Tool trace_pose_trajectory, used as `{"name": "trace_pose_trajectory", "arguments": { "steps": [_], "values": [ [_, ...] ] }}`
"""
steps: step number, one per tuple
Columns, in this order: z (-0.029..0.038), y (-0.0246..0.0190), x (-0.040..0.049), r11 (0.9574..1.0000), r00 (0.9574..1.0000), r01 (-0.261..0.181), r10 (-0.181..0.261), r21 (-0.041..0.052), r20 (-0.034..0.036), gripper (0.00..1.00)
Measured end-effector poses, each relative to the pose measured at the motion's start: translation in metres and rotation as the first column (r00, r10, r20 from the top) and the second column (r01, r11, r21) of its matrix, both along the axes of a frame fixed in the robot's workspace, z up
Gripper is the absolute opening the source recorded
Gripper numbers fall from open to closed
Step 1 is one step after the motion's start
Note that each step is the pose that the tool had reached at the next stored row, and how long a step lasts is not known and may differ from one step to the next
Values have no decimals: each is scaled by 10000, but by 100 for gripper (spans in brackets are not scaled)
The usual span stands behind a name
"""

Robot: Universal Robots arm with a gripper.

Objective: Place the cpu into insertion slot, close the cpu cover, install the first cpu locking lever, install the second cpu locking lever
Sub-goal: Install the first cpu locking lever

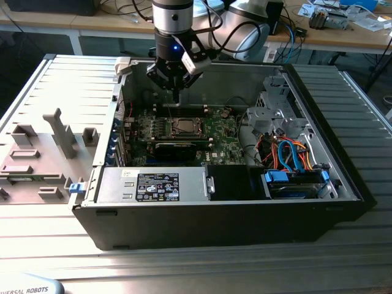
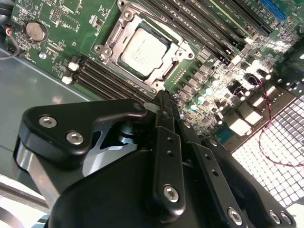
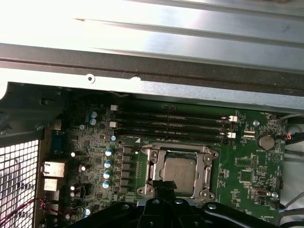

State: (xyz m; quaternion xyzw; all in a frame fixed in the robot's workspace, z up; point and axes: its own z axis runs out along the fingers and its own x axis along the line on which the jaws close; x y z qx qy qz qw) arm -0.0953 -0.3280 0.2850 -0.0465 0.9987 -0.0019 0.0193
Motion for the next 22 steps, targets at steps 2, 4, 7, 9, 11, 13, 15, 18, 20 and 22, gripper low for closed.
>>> {"name": "trace_pose_trajectory", "arguments": {
  "steps": [2,4,7,9,11,13,15,18,20,22],
  "values": [
    [0,0,-3,10000,10000,0,0,0,0,11],
    [-1,0,-6,10000,10000,0,0,0,0,11],
    [-3,-1,-9,10000,10000,-1,1,-2,-2,11],
    [-5,-1,-10,10000,10000,0,0,-2,-2,11],
    [-7,0,-12,10000,10000,0,0,-1,-1,11],
    [-9,0,-14,10000,10000,0,0,-1,-1,11],
    [-10,0,-16,10000,10000,0,0,-1,-1,11],
    [-12,0,-19,10000,10000,0,0,0,-1,11],
    [-12,0,-21,10000,10000,0,0,0,0,11],
    [-14,0,-25,10000,10000,0,0,-1,-1,11]
  ]
}}
